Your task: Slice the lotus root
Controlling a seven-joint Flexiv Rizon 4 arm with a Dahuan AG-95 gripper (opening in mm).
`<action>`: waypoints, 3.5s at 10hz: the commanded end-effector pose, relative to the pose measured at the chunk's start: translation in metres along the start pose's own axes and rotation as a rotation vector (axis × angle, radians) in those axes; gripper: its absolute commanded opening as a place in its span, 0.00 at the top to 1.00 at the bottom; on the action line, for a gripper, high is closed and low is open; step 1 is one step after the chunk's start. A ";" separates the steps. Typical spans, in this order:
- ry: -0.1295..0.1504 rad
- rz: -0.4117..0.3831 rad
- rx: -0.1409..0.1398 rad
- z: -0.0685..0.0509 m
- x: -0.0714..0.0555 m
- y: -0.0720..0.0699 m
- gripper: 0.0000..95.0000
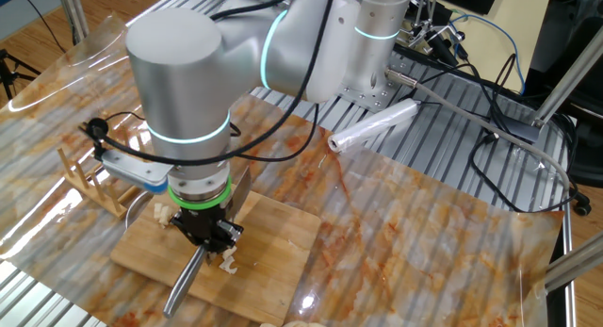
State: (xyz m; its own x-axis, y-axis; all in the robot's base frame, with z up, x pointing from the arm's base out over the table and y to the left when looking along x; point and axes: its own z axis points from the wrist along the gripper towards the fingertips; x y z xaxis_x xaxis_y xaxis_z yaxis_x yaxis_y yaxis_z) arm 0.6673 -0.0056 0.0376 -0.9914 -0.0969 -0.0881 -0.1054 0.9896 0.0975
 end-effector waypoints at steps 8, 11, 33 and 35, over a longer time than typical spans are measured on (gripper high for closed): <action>-0.073 0.063 -0.036 0.001 0.003 0.003 1.00; -0.065 0.057 -0.026 0.003 0.008 0.006 1.00; 0.001 0.028 0.047 -0.018 0.001 0.007 1.00; 0.002 0.032 0.043 -0.014 0.000 0.008 1.00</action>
State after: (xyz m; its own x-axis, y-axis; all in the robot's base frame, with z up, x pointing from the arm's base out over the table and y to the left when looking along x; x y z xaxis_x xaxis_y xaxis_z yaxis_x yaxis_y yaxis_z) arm 0.6627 0.0027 0.0475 -0.9945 -0.0644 -0.0821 -0.0692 0.9960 0.0567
